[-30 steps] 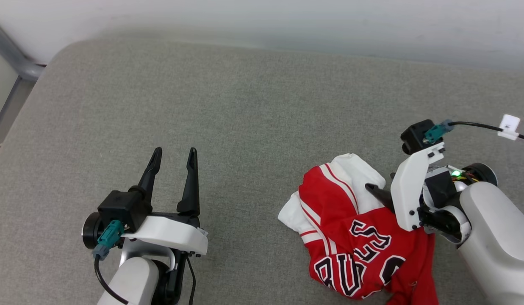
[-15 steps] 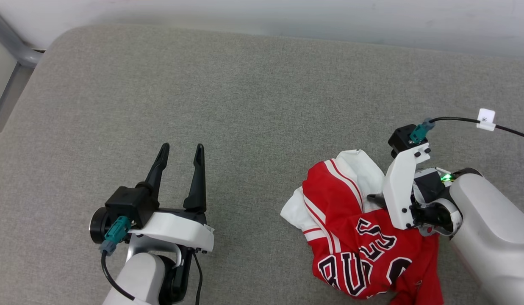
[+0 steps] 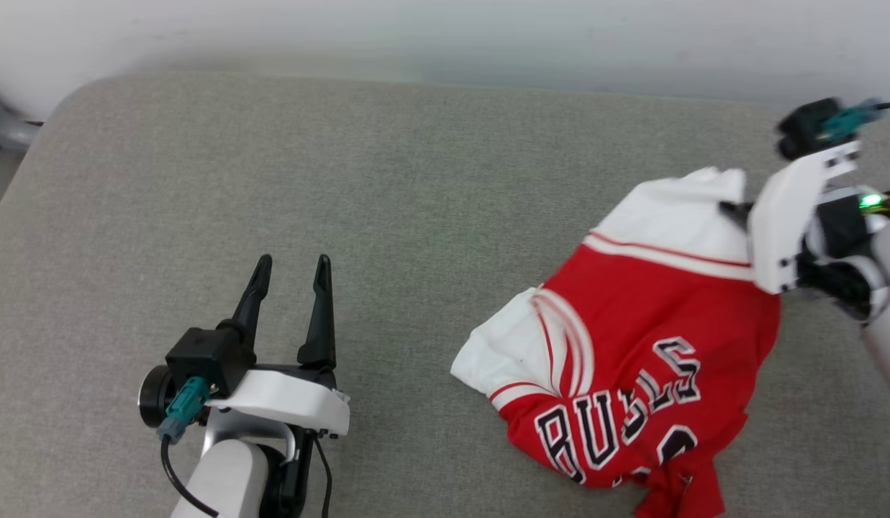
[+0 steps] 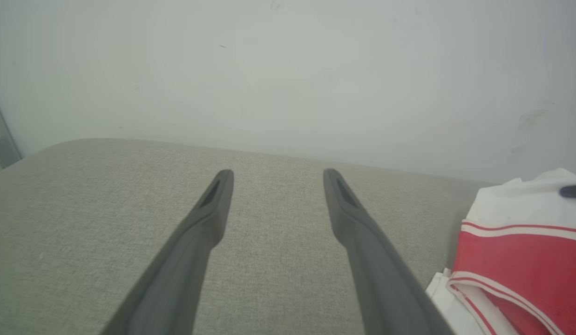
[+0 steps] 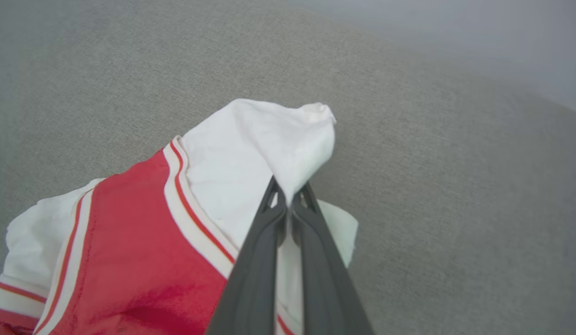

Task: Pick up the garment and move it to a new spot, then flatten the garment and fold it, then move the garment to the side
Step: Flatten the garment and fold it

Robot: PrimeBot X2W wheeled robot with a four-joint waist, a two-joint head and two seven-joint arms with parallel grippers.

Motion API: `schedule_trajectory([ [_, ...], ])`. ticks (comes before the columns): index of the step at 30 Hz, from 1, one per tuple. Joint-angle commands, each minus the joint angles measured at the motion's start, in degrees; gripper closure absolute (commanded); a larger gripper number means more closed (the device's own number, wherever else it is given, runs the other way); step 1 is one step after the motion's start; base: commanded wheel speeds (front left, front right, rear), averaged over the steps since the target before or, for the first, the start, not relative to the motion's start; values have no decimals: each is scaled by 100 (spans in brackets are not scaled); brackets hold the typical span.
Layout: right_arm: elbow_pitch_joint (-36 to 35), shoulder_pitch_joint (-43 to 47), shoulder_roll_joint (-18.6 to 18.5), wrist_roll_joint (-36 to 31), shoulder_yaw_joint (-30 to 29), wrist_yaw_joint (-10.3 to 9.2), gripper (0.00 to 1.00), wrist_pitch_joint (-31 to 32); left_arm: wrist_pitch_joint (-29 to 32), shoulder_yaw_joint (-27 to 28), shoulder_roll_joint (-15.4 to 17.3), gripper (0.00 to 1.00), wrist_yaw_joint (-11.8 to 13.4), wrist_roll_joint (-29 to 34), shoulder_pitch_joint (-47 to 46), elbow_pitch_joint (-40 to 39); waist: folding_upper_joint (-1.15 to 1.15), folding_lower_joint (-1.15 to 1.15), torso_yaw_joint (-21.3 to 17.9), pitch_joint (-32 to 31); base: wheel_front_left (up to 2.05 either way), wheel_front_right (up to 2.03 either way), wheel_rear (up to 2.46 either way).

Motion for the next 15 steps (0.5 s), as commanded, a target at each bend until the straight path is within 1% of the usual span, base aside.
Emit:
schedule_trajectory([
  [1, 15, 53, -108, -24, -129, -6, 100, -79, -28, 40, -22, 0, -3, 25, 74, 19, 0, 0, -77, -54, 0, 0, 0],
  [4, 83, 380, -341, -42, -673, -6, 100, -225, -28, 91, -28, 0, -16, 50, 131, 15, 0, 0, -186, -93, 0, 0, 0],
  [9, 193, 1192, -547, -120, -1695, -6, 100, -448, -28, 149, 7, 0, 0, 78, 228, -6, 0, 0, -388, -113, 0, 0, 0],
  [12, 298, 1869, -464, -166, -2333, -6, 100, -547, -28, 175, 31, 0, 24, 69, 281, -17, 0, 0, -481, -115, 0, 0, 0],
  [15, 374, 2501, -234, -204, -2904, -5, 100, -605, -28, 191, 59, 0, 38, 54, 293, -22, 0, 0, -534, -122, 0, 0, 0],
])
